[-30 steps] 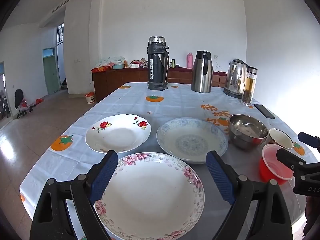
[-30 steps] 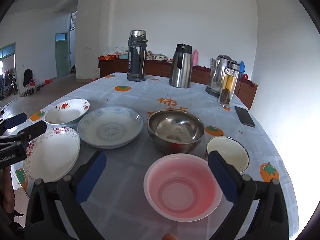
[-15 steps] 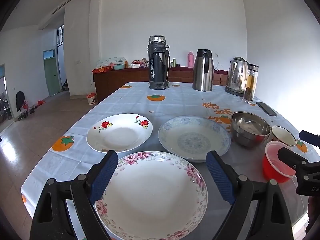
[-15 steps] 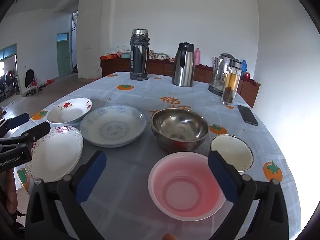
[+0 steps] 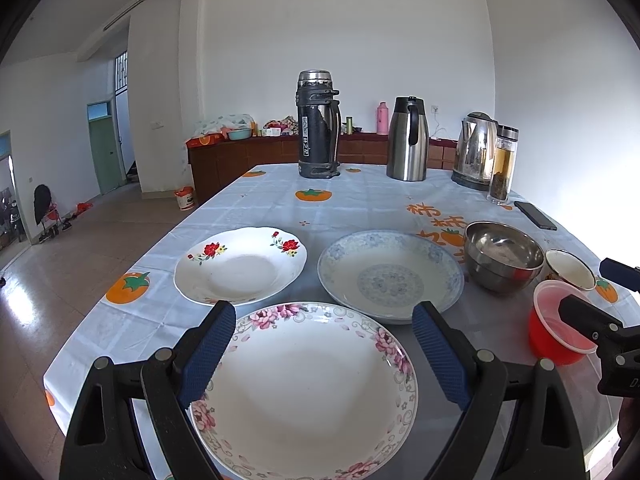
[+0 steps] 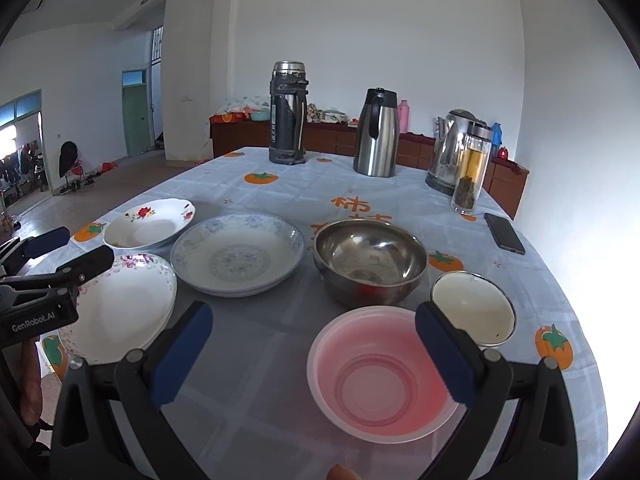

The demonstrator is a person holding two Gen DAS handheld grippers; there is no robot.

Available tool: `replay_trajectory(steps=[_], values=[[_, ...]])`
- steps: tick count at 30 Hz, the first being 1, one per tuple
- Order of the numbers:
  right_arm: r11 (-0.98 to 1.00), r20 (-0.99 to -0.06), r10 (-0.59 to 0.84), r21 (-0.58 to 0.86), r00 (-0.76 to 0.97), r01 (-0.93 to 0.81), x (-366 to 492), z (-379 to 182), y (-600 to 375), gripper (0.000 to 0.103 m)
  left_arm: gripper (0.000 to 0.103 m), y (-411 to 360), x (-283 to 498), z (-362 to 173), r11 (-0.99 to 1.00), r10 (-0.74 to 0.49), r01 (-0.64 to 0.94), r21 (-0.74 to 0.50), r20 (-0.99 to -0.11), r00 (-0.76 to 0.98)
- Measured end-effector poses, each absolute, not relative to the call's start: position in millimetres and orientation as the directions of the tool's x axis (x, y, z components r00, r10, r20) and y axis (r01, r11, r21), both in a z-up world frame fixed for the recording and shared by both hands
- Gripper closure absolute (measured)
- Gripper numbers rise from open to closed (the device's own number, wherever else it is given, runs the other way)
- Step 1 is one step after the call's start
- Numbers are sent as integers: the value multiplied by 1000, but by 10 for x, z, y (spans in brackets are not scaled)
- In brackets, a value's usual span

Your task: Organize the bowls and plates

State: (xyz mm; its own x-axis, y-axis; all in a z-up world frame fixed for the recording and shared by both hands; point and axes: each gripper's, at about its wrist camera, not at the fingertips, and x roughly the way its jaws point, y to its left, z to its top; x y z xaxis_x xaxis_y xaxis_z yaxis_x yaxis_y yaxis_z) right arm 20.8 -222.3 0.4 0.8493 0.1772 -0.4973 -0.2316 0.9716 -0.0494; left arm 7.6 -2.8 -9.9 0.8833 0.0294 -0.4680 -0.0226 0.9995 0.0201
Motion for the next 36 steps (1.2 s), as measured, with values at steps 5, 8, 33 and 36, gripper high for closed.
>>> replay_trajectory(steps=[5, 8, 33, 36], values=[[971, -496, 179, -49, 850, -232, 200, -1, -2213, 2, 11, -32, 74, -100, 999, 32, -22, 27, -463, 886], [971, -498, 181, -46, 848, -235, 204, -1, -2217, 5, 11, -32, 73, -102, 999, 33, -23, 28, -464, 885], [970, -515, 201, -13, 834, -242, 235, -41, -2236, 19, 11, -23, 70, -109, 999, 34, -23, 28, -461, 887], [970, -515, 202, -14, 833, -244, 236, -42, -2217, 19, 11, -20, 74, -117, 999, 40, -30, 30, -462, 886]])
